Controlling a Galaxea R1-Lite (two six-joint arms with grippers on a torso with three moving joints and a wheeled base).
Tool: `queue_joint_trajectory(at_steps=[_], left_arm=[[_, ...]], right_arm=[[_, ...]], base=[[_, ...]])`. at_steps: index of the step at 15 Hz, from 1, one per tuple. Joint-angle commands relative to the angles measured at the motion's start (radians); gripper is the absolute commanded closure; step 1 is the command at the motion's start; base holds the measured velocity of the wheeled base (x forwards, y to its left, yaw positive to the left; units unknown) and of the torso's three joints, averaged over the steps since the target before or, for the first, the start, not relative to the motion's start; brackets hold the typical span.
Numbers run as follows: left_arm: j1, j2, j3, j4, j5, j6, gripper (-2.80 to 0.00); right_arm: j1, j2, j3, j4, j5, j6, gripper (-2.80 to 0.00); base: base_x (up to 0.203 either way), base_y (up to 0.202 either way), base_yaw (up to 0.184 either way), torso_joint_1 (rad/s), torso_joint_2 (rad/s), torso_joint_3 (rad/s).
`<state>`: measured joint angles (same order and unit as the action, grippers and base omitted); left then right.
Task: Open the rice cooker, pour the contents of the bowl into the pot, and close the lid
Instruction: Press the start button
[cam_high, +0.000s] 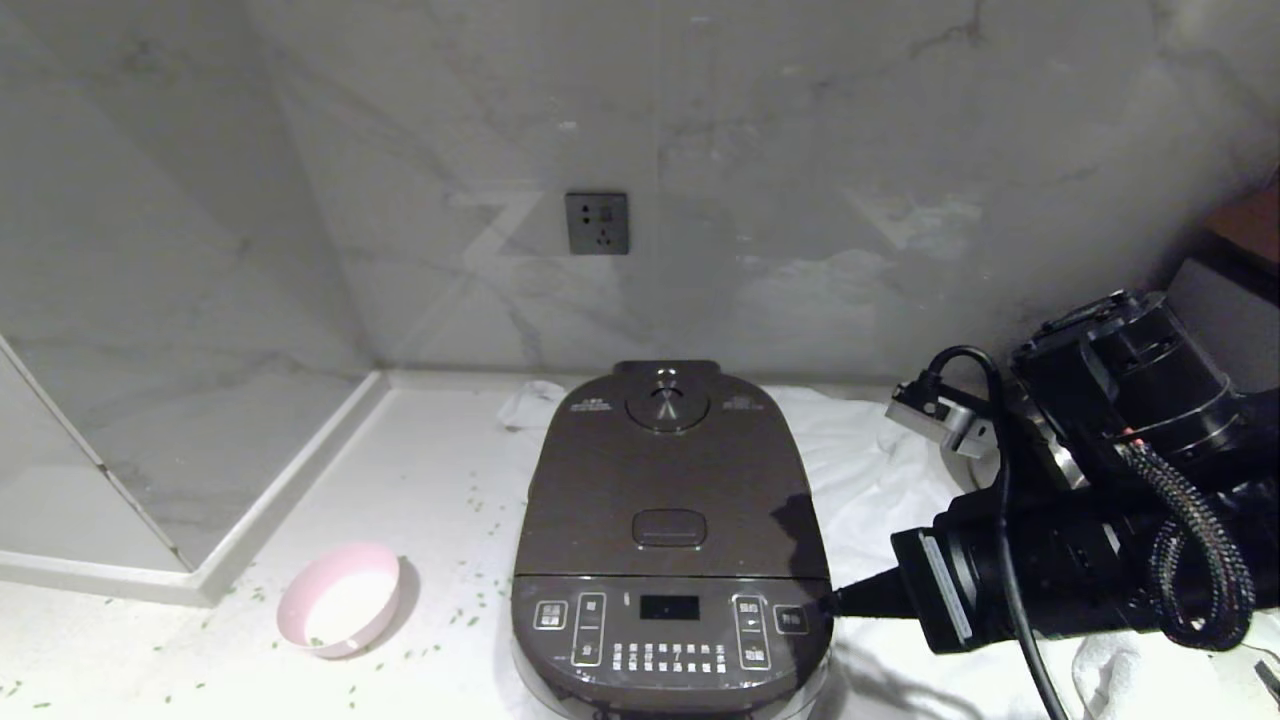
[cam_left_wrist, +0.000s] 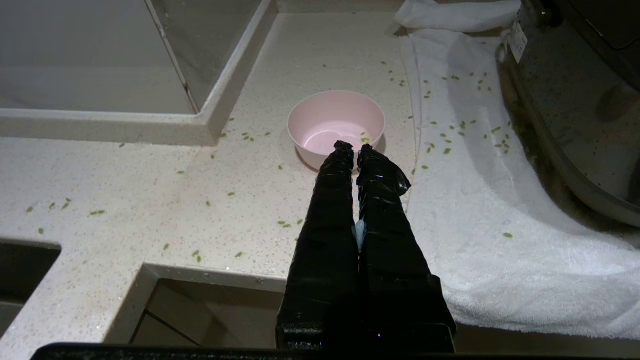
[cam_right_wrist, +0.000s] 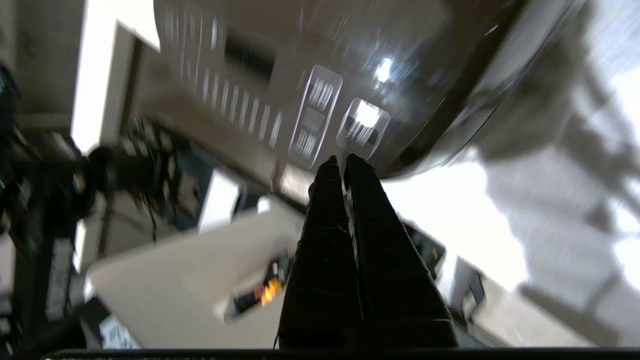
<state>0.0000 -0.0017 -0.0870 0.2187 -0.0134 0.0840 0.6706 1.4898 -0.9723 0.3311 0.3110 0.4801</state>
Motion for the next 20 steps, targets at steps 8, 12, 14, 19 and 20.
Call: queue_joint_trajectory(at_steps=[8, 12, 14, 19, 20], left_arm=[[0.000, 0.000, 0.000, 0.001, 0.004, -0.020, 0.00], [0.000, 0.000, 0.000, 0.001, 0.007, -0.023, 0.00], [0.000, 0.000, 0.001, 0.001, 0.007, -0.023, 0.00], [0.000, 0.000, 0.000, 0.001, 0.012, -0.035, 0.00], [0.000, 0.000, 0.000, 0.001, 0.012, -0.036, 0.00]], right_arm=[[0.028, 0.049, -0.063, 0.094, -0.170, -0.010, 0.00], [0.029, 0.092, -0.113, 0.080, -0.122, -0.011, 0.00], [0.029, 0.116, -0.125, 0.077, -0.086, -0.009, 0.00], [0.026, 0.188, -0.115, 0.030, -0.072, -0.008, 0.00], [0.023, 0.194, -0.120, 0.029, -0.072, -0.008, 0.00]], base=[[0.000, 0.000, 0.000, 0.000, 0.00, 0.000], [0.000, 0.000, 0.000, 0.000, 0.00, 0.000], [0.000, 0.000, 0.000, 0.000, 0.00, 0.000], [0.000, 0.000, 0.000, 0.000, 0.00, 0.000], [0.000, 0.000, 0.000, 0.000, 0.00, 0.000]])
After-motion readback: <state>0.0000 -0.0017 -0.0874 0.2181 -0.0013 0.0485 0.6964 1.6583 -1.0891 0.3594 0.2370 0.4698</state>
